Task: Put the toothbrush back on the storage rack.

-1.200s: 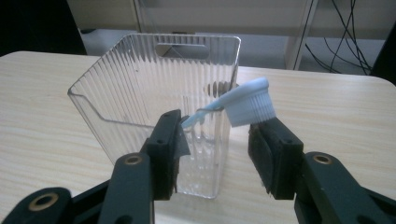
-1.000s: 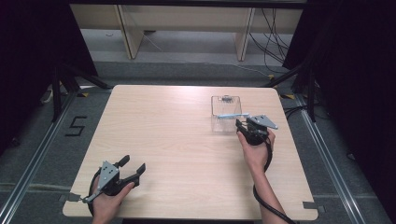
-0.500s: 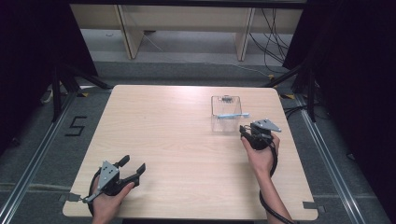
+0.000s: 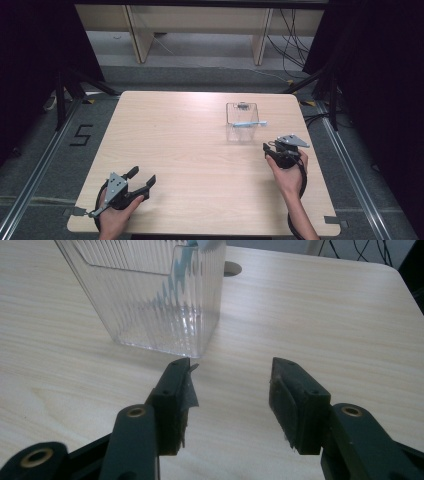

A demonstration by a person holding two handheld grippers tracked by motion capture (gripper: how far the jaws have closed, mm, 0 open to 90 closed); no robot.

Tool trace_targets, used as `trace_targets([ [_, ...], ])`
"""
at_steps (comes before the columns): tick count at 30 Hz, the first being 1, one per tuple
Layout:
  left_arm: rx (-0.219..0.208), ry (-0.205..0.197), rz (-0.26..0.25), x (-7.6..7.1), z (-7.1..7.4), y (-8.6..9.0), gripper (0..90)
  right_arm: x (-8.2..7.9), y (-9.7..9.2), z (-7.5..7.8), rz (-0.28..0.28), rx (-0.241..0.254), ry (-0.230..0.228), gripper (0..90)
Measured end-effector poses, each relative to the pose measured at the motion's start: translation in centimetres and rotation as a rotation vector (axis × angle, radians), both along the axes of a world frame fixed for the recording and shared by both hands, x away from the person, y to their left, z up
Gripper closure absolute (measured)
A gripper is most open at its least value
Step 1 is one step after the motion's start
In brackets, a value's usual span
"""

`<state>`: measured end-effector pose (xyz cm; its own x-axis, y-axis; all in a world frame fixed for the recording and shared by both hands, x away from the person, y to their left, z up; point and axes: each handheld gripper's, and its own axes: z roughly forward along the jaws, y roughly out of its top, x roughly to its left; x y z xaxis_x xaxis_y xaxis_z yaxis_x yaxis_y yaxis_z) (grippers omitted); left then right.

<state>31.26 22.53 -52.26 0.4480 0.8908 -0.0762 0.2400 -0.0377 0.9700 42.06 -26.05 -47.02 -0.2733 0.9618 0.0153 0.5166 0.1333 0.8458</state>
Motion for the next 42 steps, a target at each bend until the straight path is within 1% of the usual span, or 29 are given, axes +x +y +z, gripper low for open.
trace_targets([
  [2, -0.014, -0.017, -0.006, 0.1, -0.1, 0.0, 26.8, -0.4, -0.2, 0.1, -0.006, -0.004, 0.017, 52.1],
  [5, 0.0, 0.0, 0.001, 0.0, 0.0, 0.0, 26.8, -0.8, -0.6, 0.1, -0.002, -0.005, 0.016, 52.1],
  [6, -0.01, -0.012, -0.004, 0.1, -0.1, 0.0, 26.8, -1.3, -0.3, 0.2, -0.03, 0.034, 0.039, 52.1],
  [7, -0.014, -0.016, -0.007, 0.1, -0.1, -0.1, 26.8, -1.3, -0.8, 0.2, -0.003, -0.009, 0.03, 52.1],
  [8, -0.01, -0.012, -0.005, 0.1, -0.1, 0.0, 26.8, -1.5, -0.9, 0.2, 0.002, -0.01, 0.033, 52.1],
  [9, 0.001, 0.001, 0.001, 0.0, 0.0, 0.0, 26.8, -1.9, -0.6, 0.1, -0.027, 0.009, 0.045, 52.1],
  [10, -0.001, 0.001, 0.001, 0.0, 0.0, 0.0, 26.8, -2.2, -0.8, 0.2, -0.014, 0.008, 0.056, 52.1],
  [11, -0.014, -0.017, -0.006, 0.1, -0.1, -0.1, 26.8, -2.4, -0.9, 0.1, -0.024, 0.019, 0.052, 52.1],
  [12, -0.014, -0.017, -0.005, 0.1, -0.1, -0.1, 26.8, -2.4, -1.3, 0.0, 0.006, -0.001, 0.036, 52.1],
  [16, 0.001, 0.0, 0.002, 0.0, 0.0, 0.0, 26.8, -3.2, -1.9, -0.4, 0.0, -0.003, 0.031, 52.0],
  [18, 0.0, 0.0, 0.002, 0.0, 0.0, 0.0, 26.8, -3.7, -2.0, -0.6, -0.007, -0.002, 0.033, 52.0],
  [19, 0.002, 0.0, 0.0, 0.0, 0.0, 0.0, 26.8, -4.1, -1.8, -0.6, -0.027, 0.023, 0.056, 52.0],
  [20, 0.003, 0.0, 0.0, 0.0, 0.0, 0.0, 26.8, -4.1, -2.1, -0.7, -0.014, -0.012, 0.039, 52.0],
  [21, -0.001, -0.003, 0.0, 0.0, 0.0, 0.0, 26.8, -4.3, -2.2, -0.9, -0.008, 0.004, 0.028, 52.1],
  [23, -0.001, -0.004, 0.0, 0.0, 0.0, 0.0, 26.8, -4.9, -1.9, -1.1, -0.04, 0.039, 0.043, 52.1],
  [24, -0.001, -0.004, 0.0, 0.0, 0.0, 0.0, 26.8, -4.9, -2.4, -1.2, -0.009, 0.009, 0.02, 52.1],
  [25, 0.001, -0.001, 0.0, 0.0, 0.0, 0.0, 26.8, -5.1, -2.4, -1.3, -0.023, -0.003, 0.031, 52.1],
  [30, -0.012, -0.013, -0.003, 0.1, -0.1, -0.1, 26.8, -5.9, -2.7, -1.7, -0.045, 0.009, 0.035, 52.1],
  [31, -0.015, -0.017, -0.005, 0.1, -0.1, -0.1, 26.8, -6.1, -2.9, -1.8, -0.034, -0.002, 0.042, 52.1],
  [32, -0.016, -0.017, -0.005, 0.1, -0.1, -0.1, 26.8, -6.1, -3.0, -2.0, -0.035, -0.01, 0.026, 52.1],
  [33, -0.01, -0.013, -0.003, 0.1, -0.1, -0.1, 26.8, -6.5, -2.9, -1.9, -0.06, 0.021, 0.059, 52.0],
  [34, 0.0, -0.002, 0.002, 0.0, 0.0, 0.0, 26.8, -6.4, -3.3, -2.2, -0.032, 0.003, 0.035, 52.1],
  [35, 0.001, 0.0, 0.001, 0.0, 0.0, 0.0, 26.8, -6.7, -3.4, -2.2, -0.026, 0.007, 0.041, 52.1],
  [36, 0.001, 0.0, 0.001, 0.0, 0.0, 0.0, 26.8, -6.9, -3.1, -2.4, -0.059, 0.041, 0.043, 52.0],
  [37, 0.0, -0.001, 0.001, 0.0, 0.0, 0.0, 26.8, -7.1, -3.3, -2.4, -0.051, 0.015, 0.045, 52.0],
  [38, 0.0, -0.001, 0.003, 0.0, 0.0, 0.0, 26.8, -7.1, -3.5, -2.6, -0.031, 0.02, 0.035, 51.9],
  [39, 0.0, -0.001, 0.003, 0.0, 0.0, 0.0, 26.8, -7.3, -3.6, -2.6, -0.049, 0.008, 0.041, 51.9],
  [40, 0.0, 0.0, 0.003, 0.0, 0.0, 0.0, 26.8, -7.5, -3.5, -2.7, -0.061, 0.018, 0.044, 51.9],
  [42, 0.001, 0.0, 0.003, 0.0, 0.0, 0.0, 26.8, -7.7, -3.8, -2.8, -0.043, 0.025, 0.041, 51.8],
])
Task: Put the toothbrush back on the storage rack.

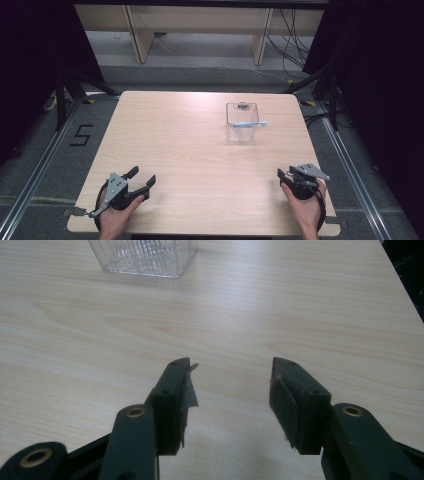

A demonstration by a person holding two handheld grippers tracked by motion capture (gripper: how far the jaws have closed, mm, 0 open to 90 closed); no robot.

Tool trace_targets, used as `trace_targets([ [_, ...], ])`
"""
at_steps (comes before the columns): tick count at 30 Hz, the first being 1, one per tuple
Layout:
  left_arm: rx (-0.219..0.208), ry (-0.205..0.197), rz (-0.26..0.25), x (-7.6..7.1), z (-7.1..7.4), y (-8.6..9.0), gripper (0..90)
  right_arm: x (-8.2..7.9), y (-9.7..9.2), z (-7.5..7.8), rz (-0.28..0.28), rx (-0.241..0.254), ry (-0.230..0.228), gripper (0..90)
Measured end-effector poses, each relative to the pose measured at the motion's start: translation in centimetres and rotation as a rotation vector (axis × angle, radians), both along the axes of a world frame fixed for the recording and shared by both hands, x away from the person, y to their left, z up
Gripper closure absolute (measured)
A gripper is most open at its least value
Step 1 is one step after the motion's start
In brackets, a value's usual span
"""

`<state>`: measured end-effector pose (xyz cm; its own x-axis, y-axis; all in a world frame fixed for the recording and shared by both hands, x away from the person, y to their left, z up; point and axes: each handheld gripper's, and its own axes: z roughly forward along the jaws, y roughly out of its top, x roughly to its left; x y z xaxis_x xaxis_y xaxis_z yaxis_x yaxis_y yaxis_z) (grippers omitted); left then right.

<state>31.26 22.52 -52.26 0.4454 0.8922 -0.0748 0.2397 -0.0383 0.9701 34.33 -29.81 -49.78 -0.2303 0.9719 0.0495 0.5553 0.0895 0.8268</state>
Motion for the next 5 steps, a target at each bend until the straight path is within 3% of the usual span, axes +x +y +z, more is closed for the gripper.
trace_targets([
  [1, -0.001, 0.0, 0.001, 0.01, 0.0, -0.01, 26.8, -0.07, -0.09, -0.1, -0.014, -0.015, -0.009, 51.8],
  [5, -0.006, 0.001, -0.001, 0.11, -0.02, 0.05, 26.8, -0.47, -0.24, -0.19, -0.005, 0.008, -0.006, 51.7],
])
